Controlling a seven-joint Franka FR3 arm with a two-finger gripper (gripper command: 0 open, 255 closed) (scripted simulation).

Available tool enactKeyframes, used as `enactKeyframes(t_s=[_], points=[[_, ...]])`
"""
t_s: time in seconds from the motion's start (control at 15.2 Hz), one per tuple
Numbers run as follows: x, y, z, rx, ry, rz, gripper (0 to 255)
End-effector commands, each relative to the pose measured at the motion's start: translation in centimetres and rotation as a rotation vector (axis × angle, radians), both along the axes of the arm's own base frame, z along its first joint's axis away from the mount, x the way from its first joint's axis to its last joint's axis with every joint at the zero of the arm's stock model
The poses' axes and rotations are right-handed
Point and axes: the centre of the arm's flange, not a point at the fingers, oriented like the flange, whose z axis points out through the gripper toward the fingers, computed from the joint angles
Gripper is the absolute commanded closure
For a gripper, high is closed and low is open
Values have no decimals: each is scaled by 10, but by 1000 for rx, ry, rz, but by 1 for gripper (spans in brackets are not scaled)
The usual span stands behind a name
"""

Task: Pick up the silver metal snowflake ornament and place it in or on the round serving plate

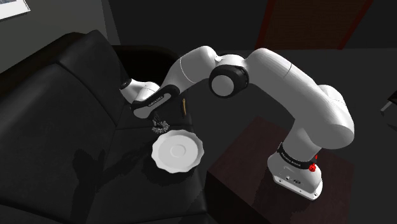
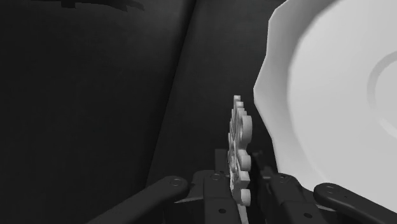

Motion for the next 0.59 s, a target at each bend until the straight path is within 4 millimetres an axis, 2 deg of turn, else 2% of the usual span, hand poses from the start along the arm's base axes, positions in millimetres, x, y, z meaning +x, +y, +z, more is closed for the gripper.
enactKeyframes(t_s=[0.0, 0.4, 0.53], points=[[0, 0, 0, 0, 0, 0, 255], [0, 0, 0, 0, 0, 0, 255], [0, 0, 11, 0, 0, 0, 255]])
